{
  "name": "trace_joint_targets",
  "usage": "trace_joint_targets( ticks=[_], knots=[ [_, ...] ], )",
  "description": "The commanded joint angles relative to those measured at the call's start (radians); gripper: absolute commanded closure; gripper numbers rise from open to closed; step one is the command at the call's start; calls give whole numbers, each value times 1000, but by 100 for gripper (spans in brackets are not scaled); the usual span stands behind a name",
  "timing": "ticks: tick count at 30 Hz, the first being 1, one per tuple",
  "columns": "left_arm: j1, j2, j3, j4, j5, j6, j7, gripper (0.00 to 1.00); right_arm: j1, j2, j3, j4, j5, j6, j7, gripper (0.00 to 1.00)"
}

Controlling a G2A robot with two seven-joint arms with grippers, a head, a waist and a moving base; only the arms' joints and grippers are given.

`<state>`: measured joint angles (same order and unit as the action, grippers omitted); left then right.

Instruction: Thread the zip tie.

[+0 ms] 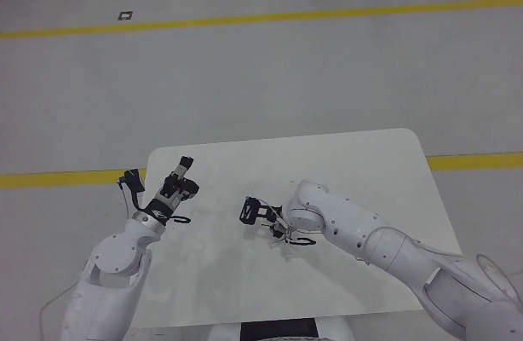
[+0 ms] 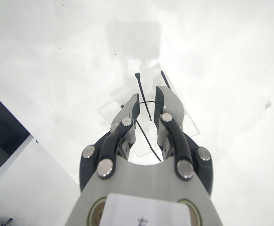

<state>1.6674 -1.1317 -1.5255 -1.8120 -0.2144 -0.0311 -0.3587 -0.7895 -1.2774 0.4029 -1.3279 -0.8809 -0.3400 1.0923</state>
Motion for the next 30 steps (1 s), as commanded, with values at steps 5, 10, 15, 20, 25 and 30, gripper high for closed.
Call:
trace_joint_targets(
  ticks=[5, 10, 15, 20, 25, 30],
  knots=[
    [0, 0, 0, 0, 0, 0, 0, 0, 6, -7, -10, 18, 4, 0, -7, 90],
    [0, 0, 0, 0, 0, 0, 0, 0, 9, -9, -7, 30, 3, 0, -9, 100],
    [0, 0, 0, 0, 0, 0, 0, 0, 3, -7, 14, 15, 4, 9, 6, 100],
    [0, 0, 0, 0, 0, 0, 0, 0, -9, 5, 47, -49, -4, 31, 40, 100],
    [0, 0, 0, 0, 0, 0, 0, 0, -42, 32, 116, -141, 9, 54, 54, 100],
    [0, 0, 0, 0, 0, 0, 0, 0, -105, 66, 227, -207, 79, 85, 11, 100]
  ],
)
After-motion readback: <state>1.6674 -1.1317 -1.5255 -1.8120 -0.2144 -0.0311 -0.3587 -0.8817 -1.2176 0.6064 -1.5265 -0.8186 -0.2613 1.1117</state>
